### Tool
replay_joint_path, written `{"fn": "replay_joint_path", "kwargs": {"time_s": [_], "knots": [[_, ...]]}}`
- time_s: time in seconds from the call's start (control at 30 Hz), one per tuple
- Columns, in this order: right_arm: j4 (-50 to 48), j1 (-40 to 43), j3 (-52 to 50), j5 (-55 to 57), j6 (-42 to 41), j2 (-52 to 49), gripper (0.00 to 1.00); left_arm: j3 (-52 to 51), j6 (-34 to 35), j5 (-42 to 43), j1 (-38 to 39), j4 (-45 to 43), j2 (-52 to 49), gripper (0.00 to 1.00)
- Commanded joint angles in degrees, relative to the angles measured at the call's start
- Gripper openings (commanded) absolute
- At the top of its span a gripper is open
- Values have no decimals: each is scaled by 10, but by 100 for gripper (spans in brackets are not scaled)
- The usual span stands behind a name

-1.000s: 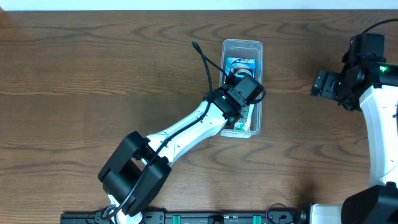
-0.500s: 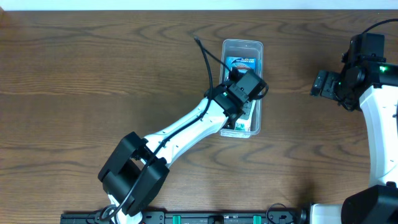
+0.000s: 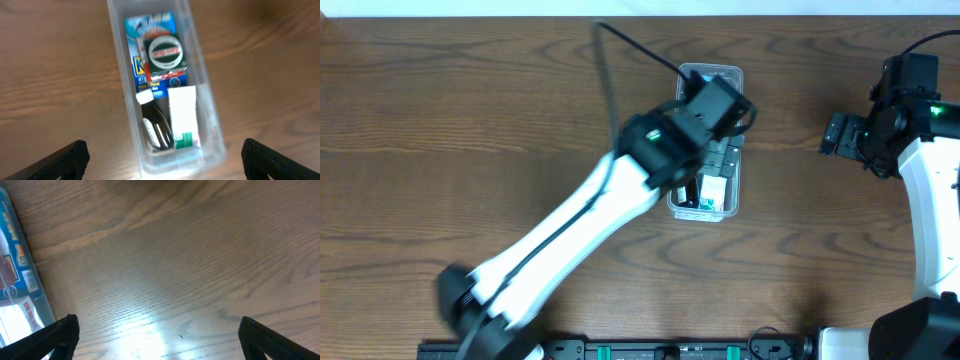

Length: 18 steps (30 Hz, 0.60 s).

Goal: Pack container

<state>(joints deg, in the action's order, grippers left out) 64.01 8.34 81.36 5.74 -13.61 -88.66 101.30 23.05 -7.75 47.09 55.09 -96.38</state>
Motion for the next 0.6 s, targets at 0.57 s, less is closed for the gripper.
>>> {"fn": "replay_joint_path", "kwargs": {"time_s": [0.57], "knots": [[0, 3, 2, -2, -7, -2, 99, 2, -3, -7, 0, 274, 300, 98]]}}
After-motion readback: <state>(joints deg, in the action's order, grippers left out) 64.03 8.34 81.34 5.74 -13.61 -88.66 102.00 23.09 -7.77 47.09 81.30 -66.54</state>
